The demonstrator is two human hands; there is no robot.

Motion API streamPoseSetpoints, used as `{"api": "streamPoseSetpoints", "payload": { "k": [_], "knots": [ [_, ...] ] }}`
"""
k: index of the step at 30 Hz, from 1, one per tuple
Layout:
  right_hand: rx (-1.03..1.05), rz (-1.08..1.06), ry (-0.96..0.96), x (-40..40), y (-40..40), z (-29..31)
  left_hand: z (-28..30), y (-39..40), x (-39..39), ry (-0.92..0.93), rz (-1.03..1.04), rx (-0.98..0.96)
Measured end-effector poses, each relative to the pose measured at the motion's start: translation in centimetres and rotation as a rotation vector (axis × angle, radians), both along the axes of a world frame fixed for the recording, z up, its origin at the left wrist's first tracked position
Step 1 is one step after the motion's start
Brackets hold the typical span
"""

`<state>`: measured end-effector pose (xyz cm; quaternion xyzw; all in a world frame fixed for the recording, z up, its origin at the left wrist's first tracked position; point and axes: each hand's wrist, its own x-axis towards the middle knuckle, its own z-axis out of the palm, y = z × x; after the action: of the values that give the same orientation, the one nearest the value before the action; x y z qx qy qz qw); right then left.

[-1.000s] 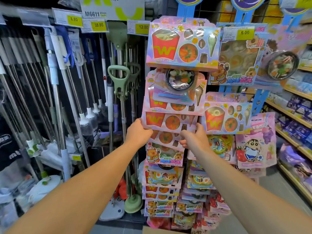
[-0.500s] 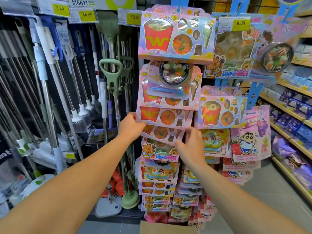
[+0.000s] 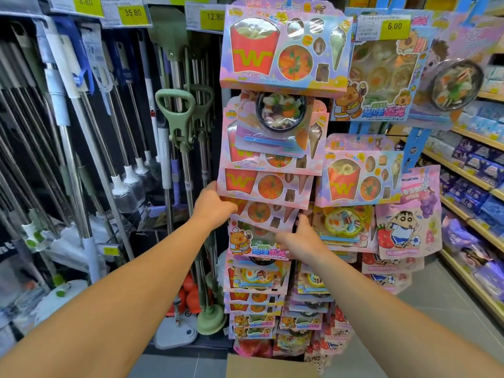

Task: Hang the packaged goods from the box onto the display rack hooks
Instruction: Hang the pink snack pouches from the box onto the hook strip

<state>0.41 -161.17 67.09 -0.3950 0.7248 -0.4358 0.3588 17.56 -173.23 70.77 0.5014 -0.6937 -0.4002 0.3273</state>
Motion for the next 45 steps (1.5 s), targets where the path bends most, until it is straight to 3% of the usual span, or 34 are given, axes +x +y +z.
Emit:
{"api": "streamPoseSetpoints", "payload": {
  "k": [9,19,25,28,34,41,45],
  "knots": [
    [-0.197,-0.155,-0.151,-0.6,0.3,0.1,-1.9,0.3,0.6,-0.084,-0.044,0.056],
    [-0.111,-0.113,-0.108,-1.0,1.4,0.6,-2.4,0.7,-0.2,0.04,0.0,0.103],
    [-0.205,-0.146,0.142,-0.6,1.7,1.0,-0.8,0.3,0.5,0.177,0.105,-0.048],
    [-0.26,-0.079,0.091,0.1,1.2,1.6,-0.8,0.7,0.8,0.111,0.086,-0.103],
    [-0.317,-0.167,-0.007,0.4,0.6,1.7,-0.5,1.6,1.0,0.065,0.123,-0.14],
    [-0.287,-0.246,0.159,0.8,1.1,2.2,-0.7,2.7,0.3,0.041,0.125,-0.122],
    [-0.278,-0.245,0.375,1.2,1.2,2.0,-0.4,2.7,0.1,0.016,0.114,-0.092]
  ]
}}
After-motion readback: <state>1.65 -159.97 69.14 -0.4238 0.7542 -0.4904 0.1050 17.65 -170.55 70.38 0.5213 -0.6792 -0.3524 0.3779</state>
